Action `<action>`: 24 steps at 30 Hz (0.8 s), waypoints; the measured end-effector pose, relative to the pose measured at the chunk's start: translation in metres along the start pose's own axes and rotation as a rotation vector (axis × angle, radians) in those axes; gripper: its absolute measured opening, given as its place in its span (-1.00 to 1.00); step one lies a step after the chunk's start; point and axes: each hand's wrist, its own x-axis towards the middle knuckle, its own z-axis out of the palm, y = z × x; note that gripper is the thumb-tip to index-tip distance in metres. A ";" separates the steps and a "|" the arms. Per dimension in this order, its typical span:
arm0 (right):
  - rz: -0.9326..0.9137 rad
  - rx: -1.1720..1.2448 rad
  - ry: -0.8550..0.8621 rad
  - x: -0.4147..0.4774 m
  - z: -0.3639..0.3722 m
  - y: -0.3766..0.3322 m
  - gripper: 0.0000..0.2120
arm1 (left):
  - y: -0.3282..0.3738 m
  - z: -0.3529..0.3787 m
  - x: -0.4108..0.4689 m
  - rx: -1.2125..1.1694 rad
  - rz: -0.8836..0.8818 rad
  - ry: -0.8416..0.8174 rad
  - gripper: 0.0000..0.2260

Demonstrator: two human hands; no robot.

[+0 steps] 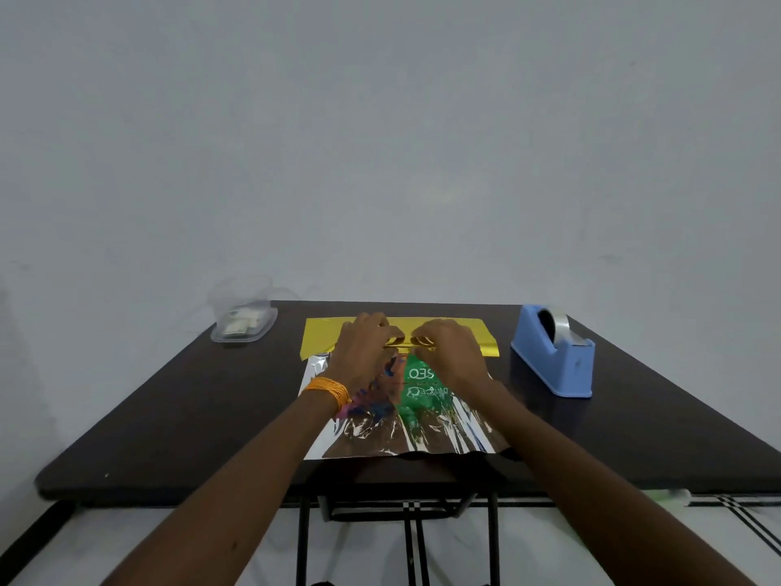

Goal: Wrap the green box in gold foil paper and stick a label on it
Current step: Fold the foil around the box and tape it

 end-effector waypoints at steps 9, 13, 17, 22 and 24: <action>-0.020 0.006 0.002 0.007 0.003 -0.001 -0.73 | -0.019 -0.016 -0.025 -0.826 -0.856 0.480 -0.43; -0.005 0.028 0.010 0.007 0.005 -0.001 -0.74 | -0.014 -0.016 -0.034 -1.110 -1.060 0.418 -0.40; -0.015 0.033 0.025 0.006 0.005 -0.002 -0.75 | -0.011 -0.005 -0.037 -1.176 -1.062 0.440 -0.30; -0.034 0.063 0.049 0.006 0.003 0.000 -0.77 | -0.010 0.011 -0.047 -1.147 -0.971 0.454 -0.27; -0.035 0.077 0.051 0.006 0.002 0.000 -0.76 | -0.010 0.012 -0.047 -1.145 -0.965 0.462 -0.30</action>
